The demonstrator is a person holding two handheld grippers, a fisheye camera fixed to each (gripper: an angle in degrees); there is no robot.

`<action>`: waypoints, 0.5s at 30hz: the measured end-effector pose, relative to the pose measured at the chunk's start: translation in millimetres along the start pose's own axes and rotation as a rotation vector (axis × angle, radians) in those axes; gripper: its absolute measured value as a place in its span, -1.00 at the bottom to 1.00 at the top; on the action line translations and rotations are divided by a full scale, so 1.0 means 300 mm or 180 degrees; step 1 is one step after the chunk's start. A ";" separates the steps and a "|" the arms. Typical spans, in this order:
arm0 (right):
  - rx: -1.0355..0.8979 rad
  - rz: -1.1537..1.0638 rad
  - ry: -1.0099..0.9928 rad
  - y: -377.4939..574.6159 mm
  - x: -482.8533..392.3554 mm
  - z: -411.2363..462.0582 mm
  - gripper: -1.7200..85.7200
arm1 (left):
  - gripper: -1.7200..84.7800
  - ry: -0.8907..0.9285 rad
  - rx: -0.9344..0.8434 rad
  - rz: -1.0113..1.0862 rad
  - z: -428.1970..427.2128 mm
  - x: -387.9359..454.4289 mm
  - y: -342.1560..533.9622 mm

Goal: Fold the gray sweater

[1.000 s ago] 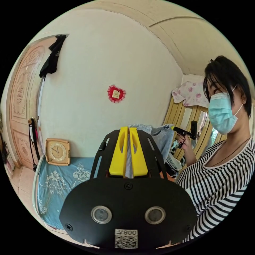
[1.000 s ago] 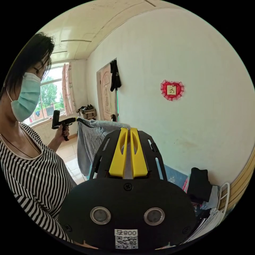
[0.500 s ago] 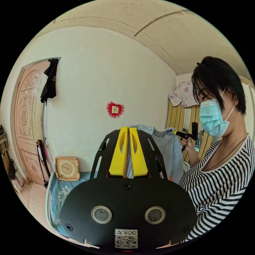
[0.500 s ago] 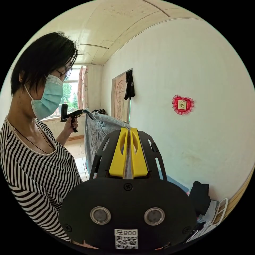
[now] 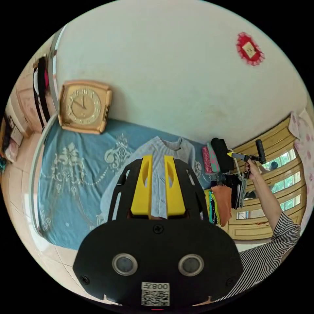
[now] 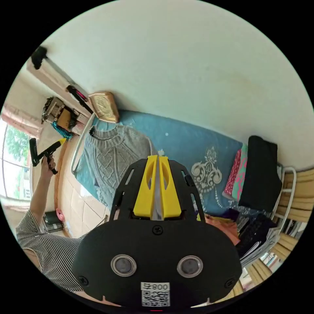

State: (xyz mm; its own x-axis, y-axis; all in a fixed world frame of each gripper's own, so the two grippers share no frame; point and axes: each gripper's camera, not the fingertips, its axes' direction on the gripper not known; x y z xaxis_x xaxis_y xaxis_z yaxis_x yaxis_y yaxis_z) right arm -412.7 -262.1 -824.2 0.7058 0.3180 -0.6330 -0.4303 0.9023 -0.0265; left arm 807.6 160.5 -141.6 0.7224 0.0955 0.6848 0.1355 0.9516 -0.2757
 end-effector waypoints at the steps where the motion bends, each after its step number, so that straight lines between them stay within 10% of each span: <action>1: -0.0100 0.0109 -0.0119 0.042 0.062 0.137 -0.95 | -0.80 0.0023 -0.0233 -0.0185 0.105 -0.099 0.054; 15: -0.1389 0.0926 0.0101 0.510 0.361 1.345 -0.84 | -0.73 -0.0546 -0.1748 -0.1751 0.736 -0.835 0.425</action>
State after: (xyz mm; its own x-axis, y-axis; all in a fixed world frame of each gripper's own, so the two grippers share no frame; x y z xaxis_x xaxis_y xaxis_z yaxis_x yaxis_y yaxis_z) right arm -175.2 27.7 -584.6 0.5077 0.5223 -0.6851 -0.8052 0.5706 -0.1617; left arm 494.2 322.3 -199.4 0.3462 -0.2601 0.9014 0.7897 0.5995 -0.1303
